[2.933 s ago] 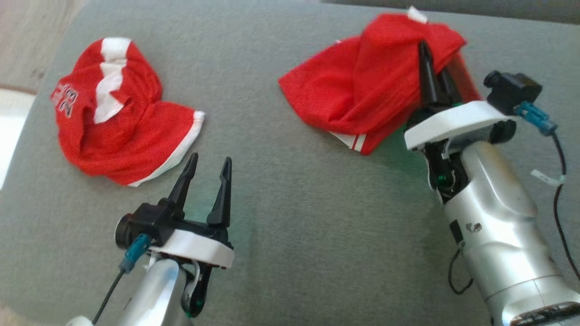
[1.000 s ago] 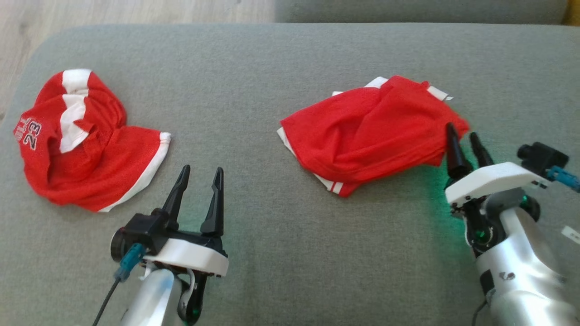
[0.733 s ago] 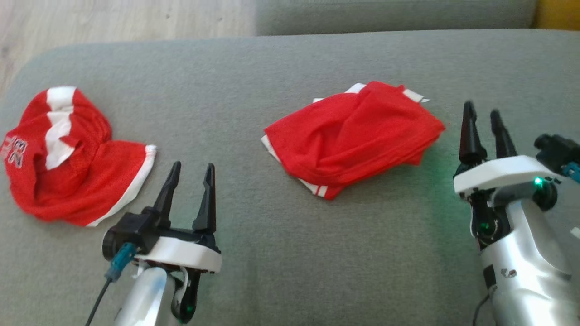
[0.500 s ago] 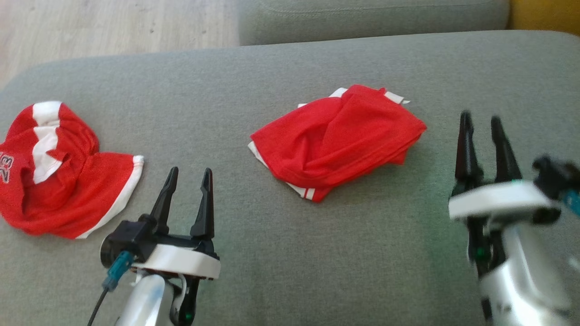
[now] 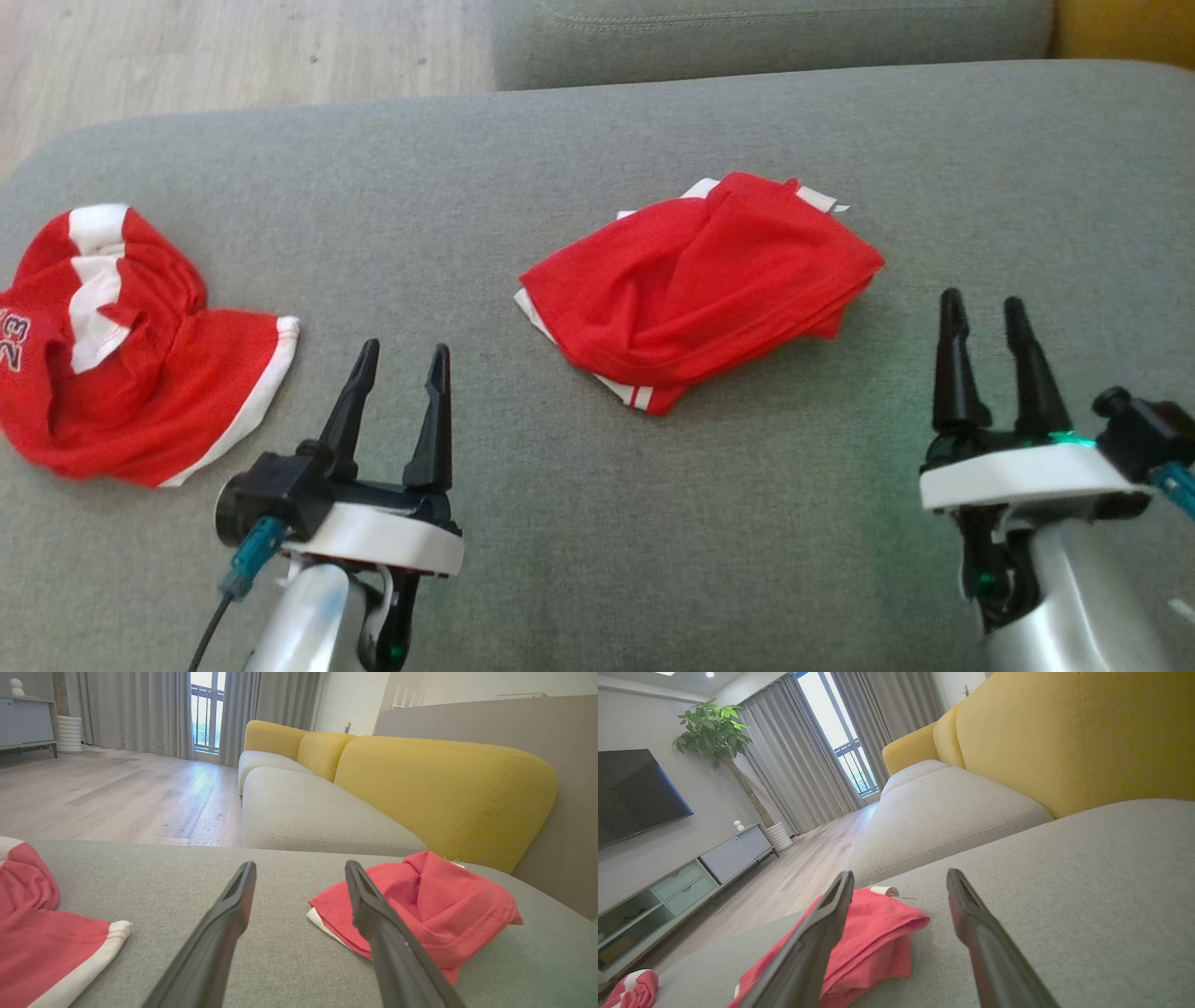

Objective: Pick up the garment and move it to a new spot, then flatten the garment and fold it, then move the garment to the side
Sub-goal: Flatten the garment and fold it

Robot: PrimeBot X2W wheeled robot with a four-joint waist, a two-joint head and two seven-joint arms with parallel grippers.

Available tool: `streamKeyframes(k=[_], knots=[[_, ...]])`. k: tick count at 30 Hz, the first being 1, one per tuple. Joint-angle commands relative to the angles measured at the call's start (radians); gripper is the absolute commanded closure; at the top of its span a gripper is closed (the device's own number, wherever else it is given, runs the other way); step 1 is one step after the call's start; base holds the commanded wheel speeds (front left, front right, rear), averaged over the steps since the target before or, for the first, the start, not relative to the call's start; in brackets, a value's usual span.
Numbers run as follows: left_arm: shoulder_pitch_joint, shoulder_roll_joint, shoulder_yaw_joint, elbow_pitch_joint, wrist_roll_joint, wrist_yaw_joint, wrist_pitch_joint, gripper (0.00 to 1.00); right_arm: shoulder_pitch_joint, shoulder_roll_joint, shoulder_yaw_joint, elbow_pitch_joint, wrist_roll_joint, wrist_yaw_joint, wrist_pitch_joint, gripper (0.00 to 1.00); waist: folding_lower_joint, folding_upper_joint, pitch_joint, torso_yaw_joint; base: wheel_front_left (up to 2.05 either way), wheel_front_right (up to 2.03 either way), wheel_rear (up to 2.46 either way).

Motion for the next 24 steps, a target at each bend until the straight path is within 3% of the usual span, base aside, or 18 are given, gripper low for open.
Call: streamKeyframes(k=[1,7,15,24], knots=[[-0.014,0.004,0.027,-0.031,0.004,0.002,-0.01,0.0,-0.061,0.001,0.015,-0.03,-0.01,-0.001,0.001,0.0,0.0001,0.0,0.007,0.008,0.0,0.0,0.0],[-0.029,0.004,0.007,-0.018,-0.003,0.002,-0.01,0.0,-0.159,0.001,-0.063,0.049,-0.002,-0.001,0.061,0.0,0.0001,0.0,0.041,0.051,0.0,0.0,0.0],[-0.046,0.003,-0.018,-0.001,-0.012,0.002,-0.01,0.0,-0.284,0.001,-0.133,0.28,0.052,-0.001,0.133,0.0,0.0001,0.0,0.075,0.103,0.0,0.0,0.0],[-0.065,0.003,-0.025,0.0,-0.01,0.002,-0.01,0.0,-0.379,0.001,-0.092,0.457,0.189,-0.001,0.103,0.0,0.0001,0.0,0.097,0.122,0.0,0.0,0.0]])
